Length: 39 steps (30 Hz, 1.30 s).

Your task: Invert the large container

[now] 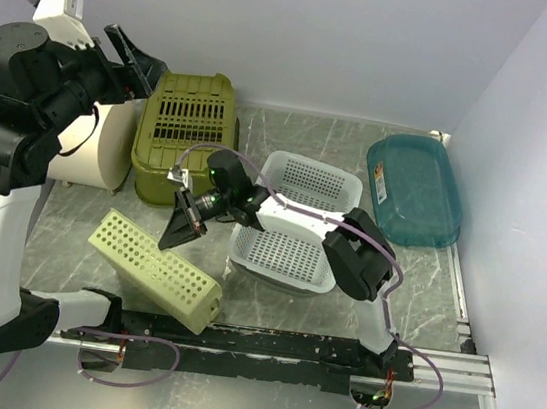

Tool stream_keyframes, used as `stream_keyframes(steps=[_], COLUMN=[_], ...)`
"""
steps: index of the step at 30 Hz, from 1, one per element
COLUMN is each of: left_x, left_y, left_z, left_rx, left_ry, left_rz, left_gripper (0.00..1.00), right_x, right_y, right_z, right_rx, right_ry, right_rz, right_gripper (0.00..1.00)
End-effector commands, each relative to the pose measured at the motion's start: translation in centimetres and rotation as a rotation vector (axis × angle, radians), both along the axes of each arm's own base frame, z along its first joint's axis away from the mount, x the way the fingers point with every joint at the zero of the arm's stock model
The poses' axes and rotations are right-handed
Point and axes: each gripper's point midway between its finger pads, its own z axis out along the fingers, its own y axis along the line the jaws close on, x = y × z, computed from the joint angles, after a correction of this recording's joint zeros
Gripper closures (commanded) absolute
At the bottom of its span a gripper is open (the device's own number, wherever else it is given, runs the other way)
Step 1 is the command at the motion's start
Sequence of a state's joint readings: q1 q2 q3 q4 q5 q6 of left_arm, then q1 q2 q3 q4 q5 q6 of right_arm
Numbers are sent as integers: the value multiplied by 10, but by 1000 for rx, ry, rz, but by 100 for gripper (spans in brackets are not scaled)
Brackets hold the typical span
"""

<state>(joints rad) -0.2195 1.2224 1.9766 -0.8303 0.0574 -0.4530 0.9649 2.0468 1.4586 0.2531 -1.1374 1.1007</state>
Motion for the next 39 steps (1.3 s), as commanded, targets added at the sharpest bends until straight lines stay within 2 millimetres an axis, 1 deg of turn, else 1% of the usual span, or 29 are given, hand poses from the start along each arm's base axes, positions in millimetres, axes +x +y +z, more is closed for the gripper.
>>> stream_keyframes(steps=[1,4,6,10,13,15,19,23,24,27,29,31,33,35,37,39], left_x=[1,1,2,4,5,6,7,10,11,13,15,17,18,20,20,18], left_y=[-4,-3,-3,-4,-5,-6,-7,-9,-10,-12,-13,-15,-18,-20,-21,-21], left_z=[5,3,2,0,-1,-1,-4,-13,-17,-25,-29,-34,-38,-42,-44,-43], left_rx=[-2,1,3,3,0,-1,-4,0,3,10,15,17,15,7,1,-1], left_ry=[-32,-29,-25,-23,-21,-21,-17,5,15,35,47,58,65,70,75,72], left_rz=[-22,-18,-19,-21,-25,-28,-33,-38,-42,-50,-57,-68,-79,-88,-94,-95], left_gripper=[7,7,7,7,7,7,7,7,7,7,7,7,7,7,7,7], right_x=[39,61,75,98,110,114,117,119,120,127,124,116,109,104,105,107], right_y=[-12,-27,-37,-53,-60,-60,-56,-54,-55,-67,-76,-82,-82,-75,-66,-51], right_z=[-47,-64,-75,-91,-93,-90,-76,-57,-49,-37,-31,-31,-38,-49,-61,-70], right_rx=[-163,-205,-230,-312,-342,-343,-329,-347,-357,-413,-422,-433,-440,-446,-460,-446], right_ry=[-64,-45,-50,-96,-137,-167,-242,-356,-394,-497,-548,-591,-616,-625,-637,-649], right_rz=[-116,-171,-202,-260,-286,-290,-295,-321,-340,-417,-450,-461,-448,-422,-404,-377], right_gripper=[100,100,93,83,72,64,49,36,34,30,25,20,18,17,17,16])
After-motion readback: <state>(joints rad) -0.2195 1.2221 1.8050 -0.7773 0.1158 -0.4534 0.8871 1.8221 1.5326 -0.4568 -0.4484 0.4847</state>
